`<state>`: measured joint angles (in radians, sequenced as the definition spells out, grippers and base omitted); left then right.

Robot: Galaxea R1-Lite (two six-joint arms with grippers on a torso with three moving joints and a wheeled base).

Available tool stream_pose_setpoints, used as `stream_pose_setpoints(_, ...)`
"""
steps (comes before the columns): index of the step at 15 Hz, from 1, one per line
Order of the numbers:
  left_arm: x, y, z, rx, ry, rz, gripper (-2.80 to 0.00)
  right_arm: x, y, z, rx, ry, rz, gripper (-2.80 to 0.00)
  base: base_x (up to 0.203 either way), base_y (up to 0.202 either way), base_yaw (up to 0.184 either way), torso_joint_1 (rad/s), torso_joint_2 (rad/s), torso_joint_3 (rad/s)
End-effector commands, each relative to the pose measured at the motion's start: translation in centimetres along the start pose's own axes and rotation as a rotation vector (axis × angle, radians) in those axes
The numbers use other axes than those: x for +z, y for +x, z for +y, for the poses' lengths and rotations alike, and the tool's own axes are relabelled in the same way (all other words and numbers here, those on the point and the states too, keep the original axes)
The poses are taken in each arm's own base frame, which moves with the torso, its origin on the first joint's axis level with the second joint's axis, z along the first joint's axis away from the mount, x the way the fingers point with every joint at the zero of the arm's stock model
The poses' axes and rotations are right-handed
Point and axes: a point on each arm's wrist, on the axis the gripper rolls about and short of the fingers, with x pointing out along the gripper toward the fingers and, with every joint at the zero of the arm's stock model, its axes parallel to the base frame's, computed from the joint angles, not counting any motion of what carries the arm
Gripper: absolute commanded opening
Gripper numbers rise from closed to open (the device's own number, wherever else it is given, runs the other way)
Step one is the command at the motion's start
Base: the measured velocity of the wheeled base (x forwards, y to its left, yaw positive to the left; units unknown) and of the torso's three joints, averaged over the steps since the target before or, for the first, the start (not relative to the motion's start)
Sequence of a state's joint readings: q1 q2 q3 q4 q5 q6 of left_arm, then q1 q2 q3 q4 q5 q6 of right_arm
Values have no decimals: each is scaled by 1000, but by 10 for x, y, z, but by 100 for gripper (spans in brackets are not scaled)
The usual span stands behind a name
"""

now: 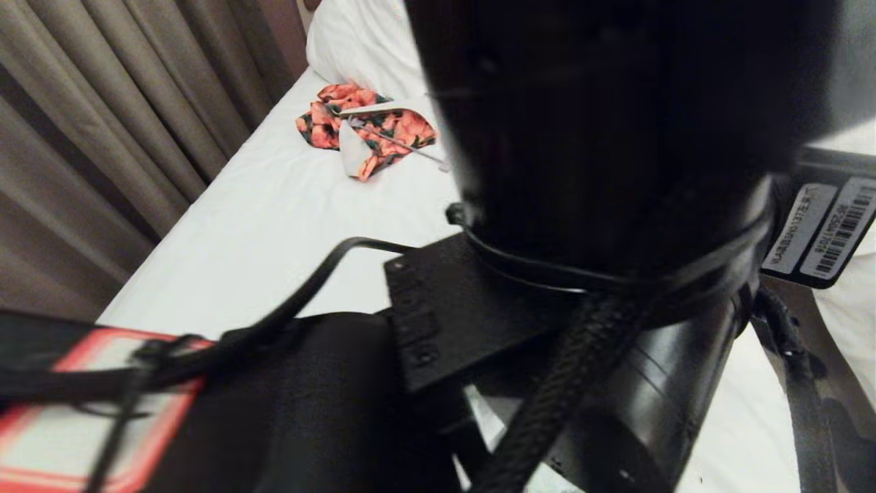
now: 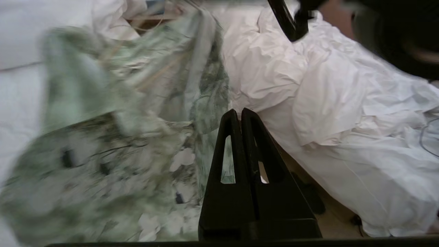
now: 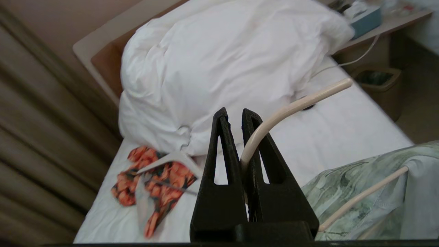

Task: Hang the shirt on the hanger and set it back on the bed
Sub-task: Take the clothes hanger out of the clothes

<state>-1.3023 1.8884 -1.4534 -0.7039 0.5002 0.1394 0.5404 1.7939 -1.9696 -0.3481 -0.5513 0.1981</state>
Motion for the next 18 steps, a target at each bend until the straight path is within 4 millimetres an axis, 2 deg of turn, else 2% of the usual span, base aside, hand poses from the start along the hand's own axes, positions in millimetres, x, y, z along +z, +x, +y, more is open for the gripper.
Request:
stream_pose_setpoints(1, -32, 18, -8, 15, 13, 16, -280, -16, -1, 10, 21, 4, 35, -280, 0, 0, 0, 0, 0, 0)
stream_pose_setpoints(5, -52, 13, 0, 67, -5, -19, -280, -33, -13, 37, 97, 33, 91, -280, 0, 0, 0, 0, 0, 0)
stream_pose_setpoints(7, -59, 2, 5, 96, -9, -26, -280, -36, -26, 54, 154, 66, 126, -280, 0, 0, 0, 0, 0, 0)
stream_pose_setpoints(9, -75, -13, 12, 106, -3, -20, -280, -32, -40, 68, 225, 99, 147, -280, 0, 0, 0, 0, 0, 0)
stream_pose_setpoints(10, -76, -17, 17, 126, -5, -54, -280, -31, -46, 75, 254, 112, 157, -280, 0, 0, 0, 0, 0, 0)
stream_pose_setpoints(11, -81, -16, 17, 149, 10, -63, -280, -29, -51, 79, 274, 124, 162, -280, 0, 0, 0, 0, 0, 0)
stream_pose_setpoints(13, -103, -9, 15, 168, 56, -51, -280, -28, -54, 83, 299, 137, 170, -280, 0, 0, 0, 0, 0, 0)
stream_pose_setpoints(15, -113, 6, 46, 222, 121, -115, -280, -21, -57, 81, 298, 146, 181, -280, 0, 0, 0, 0, 0, 0)
stream_pose_setpoints(18, -133, 18, 63, 210, 183, -129, -280, -10, -60, 78, 324, 182, 185, -280, 0, 0, 0, 0, 0, 0)
